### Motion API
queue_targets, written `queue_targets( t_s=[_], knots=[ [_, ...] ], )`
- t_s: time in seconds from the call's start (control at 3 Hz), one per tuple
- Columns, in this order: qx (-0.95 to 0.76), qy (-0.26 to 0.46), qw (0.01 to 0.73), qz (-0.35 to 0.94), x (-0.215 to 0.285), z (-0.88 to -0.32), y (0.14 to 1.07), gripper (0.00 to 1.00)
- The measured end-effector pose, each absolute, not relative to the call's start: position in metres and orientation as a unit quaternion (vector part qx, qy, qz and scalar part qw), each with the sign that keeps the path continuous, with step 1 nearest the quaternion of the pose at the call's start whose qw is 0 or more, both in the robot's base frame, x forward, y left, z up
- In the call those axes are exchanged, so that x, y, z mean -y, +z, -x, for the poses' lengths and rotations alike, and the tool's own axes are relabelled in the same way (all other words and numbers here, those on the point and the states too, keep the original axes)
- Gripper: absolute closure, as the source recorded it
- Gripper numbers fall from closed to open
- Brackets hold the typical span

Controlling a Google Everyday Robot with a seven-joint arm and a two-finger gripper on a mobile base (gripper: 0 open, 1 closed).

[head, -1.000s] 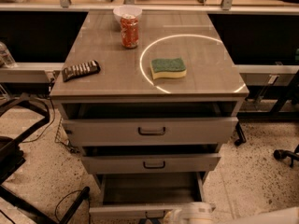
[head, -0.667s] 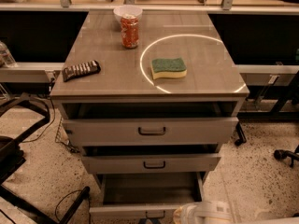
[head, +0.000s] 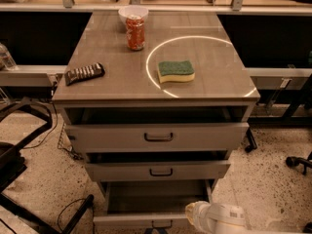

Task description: Open bottom drawer

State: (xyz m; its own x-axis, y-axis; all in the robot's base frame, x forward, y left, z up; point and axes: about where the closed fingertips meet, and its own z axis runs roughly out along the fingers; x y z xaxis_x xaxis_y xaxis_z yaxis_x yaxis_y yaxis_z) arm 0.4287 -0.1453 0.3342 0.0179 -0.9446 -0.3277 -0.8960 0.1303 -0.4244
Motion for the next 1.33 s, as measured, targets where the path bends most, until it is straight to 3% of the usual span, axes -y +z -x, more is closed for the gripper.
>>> queue_targets(
  t_s=[0.67,1.33],
  knots=[
    [-0.711,-0.12,0.243,0.649,0.138,-0.473,0.301,1.0],
    [-0.724,-0.126,0.228,0.638,0.127,-0.533,0.235,1.0]
  ],
)
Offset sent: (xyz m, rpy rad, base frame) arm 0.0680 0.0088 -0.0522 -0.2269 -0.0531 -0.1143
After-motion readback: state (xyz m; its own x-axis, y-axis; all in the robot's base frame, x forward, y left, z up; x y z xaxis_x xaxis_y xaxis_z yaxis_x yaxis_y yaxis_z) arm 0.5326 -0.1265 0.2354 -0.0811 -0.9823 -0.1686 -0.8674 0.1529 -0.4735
